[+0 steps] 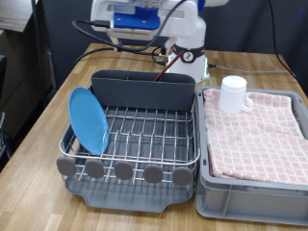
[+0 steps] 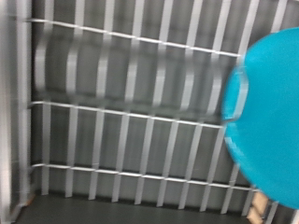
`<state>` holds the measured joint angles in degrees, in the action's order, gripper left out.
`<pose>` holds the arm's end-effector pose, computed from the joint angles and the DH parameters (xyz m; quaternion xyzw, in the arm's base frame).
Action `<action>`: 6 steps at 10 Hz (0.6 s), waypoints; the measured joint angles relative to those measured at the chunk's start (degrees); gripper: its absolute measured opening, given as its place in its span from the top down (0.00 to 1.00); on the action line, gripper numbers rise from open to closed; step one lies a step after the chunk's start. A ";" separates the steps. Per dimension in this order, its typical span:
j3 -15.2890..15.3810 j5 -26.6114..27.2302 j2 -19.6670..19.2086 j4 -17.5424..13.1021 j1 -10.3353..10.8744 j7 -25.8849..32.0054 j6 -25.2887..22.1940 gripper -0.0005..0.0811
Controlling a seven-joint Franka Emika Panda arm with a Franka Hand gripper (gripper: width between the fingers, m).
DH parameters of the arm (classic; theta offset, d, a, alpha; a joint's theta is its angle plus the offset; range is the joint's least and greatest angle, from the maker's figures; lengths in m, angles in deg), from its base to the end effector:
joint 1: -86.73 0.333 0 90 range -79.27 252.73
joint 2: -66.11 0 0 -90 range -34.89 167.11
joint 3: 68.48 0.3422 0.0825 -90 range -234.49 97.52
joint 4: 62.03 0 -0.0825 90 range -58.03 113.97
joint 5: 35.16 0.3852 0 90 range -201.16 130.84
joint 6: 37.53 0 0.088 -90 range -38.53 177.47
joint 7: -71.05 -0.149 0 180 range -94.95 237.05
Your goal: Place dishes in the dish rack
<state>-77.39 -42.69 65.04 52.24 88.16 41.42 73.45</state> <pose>0.5426 -0.0852 0.4290 0.9534 -0.2928 -0.0253 0.0679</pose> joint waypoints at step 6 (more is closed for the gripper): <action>6.01 1.08 3.06 3.81 3.34 -6.39 -1.49 0.01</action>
<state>-71.38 -41.62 68.10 56.05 91.50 35.02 71.96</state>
